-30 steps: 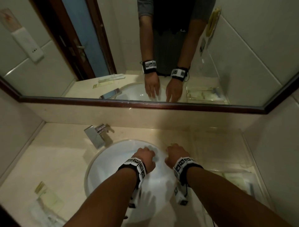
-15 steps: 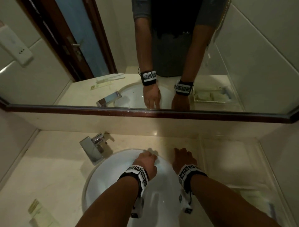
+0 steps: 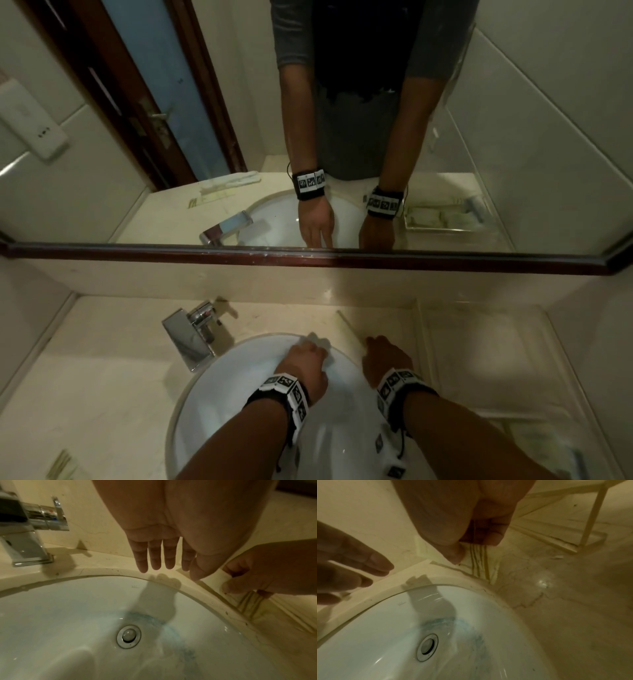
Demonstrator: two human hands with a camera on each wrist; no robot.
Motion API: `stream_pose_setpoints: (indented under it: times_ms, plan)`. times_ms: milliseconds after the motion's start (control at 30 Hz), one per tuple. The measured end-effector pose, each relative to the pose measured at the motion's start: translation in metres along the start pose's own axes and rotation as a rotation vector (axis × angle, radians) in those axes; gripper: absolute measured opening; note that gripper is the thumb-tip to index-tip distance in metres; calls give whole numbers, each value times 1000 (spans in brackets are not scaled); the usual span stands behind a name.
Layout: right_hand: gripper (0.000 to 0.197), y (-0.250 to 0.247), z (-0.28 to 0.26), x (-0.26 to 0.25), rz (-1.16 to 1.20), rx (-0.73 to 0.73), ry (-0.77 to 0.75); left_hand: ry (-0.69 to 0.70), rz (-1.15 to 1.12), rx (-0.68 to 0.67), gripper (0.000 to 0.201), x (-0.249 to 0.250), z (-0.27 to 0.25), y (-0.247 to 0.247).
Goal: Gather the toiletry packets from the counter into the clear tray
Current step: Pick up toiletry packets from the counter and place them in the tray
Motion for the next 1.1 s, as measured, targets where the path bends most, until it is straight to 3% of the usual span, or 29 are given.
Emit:
stream_pose_setpoints:
  times_ms: [200, 367, 633, 800, 1100]
  plan:
    - [33, -13, -33, -8, -50, 26, -137, 6, -44, 135, 58, 17, -23, -21]
    - [38, -26, -69, -3, -31, 25, -215, 24, -29, 181, 57, 42, -46, -32]
    - [33, -37, -118, 37, -51, 56, -197, 88, -21, 187, 58, 95, -71, -27]
    - [29, -45, -140, 70, -41, 95, -170, 122, 61, 150, 41, 133, -78, -17]
    - [31, -51, -168, 135, -29, 120, -70, 178, 111, 107, 38, 196, -74, 6]
Point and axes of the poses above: each hand's wrist, its own z-axis towards the middle knuckle, its own y-axis out of the palm, x = y × z, the point moved 6 cm from there along z, towards the middle knuckle
